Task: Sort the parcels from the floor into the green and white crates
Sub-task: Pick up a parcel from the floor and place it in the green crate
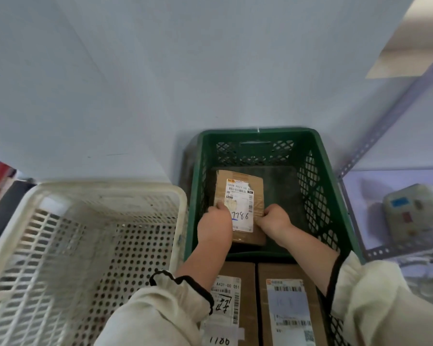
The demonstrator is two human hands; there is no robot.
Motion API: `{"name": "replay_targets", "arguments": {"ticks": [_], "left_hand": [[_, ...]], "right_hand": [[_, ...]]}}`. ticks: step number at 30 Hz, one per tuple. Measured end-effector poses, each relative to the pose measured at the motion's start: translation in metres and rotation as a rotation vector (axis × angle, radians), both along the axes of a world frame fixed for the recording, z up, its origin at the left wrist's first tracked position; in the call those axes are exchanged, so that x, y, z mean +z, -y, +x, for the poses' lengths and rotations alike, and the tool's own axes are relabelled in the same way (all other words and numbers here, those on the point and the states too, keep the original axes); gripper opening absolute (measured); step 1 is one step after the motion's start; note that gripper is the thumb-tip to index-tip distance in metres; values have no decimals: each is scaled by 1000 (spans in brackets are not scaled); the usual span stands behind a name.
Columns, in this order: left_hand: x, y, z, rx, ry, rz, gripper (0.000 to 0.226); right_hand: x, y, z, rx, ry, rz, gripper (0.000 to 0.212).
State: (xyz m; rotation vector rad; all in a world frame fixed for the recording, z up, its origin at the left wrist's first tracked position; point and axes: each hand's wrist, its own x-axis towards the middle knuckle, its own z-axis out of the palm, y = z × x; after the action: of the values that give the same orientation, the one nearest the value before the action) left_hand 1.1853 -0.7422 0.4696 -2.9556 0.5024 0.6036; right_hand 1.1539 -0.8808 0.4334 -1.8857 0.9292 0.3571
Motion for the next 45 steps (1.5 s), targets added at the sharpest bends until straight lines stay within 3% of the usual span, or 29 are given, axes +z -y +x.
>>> {"name": "replay_targets", "arguments": {"ticks": [3,8,12,17,26,32,36,41,45], "left_hand": [[0,5,1,-16,-13,44,67],[-4,-6,6,-21,-131,42,28],[-12,-12,-2,-76,-96,128,42],[-14,-12,-1,-102,-111,136,23],[-15,-14,-12,-95,-18,179,28],[-3,-12,-9,-142,-78,243,43],[36,-17,-21,4,-103,58,52],[125,-59,-51,61,161,-215,53],[178,-132,-102,103,128,-119,60]], "right_hand": [[2,0,2,19,-23,-46,19],[5,2,-1,67,-59,-119,15],[-3,-9,-8,82,-40,-77,8],[-5,-11,-9,81,11,-71,18],[-1,-14,-8,90,-7,-82,17],[33,-28,-35,199,-12,-297,40],[84,-21,-54,409,74,-396,41],[166,-22,-73,582,119,-737,56],[216,-61,-87,775,203,-794,55]]}}
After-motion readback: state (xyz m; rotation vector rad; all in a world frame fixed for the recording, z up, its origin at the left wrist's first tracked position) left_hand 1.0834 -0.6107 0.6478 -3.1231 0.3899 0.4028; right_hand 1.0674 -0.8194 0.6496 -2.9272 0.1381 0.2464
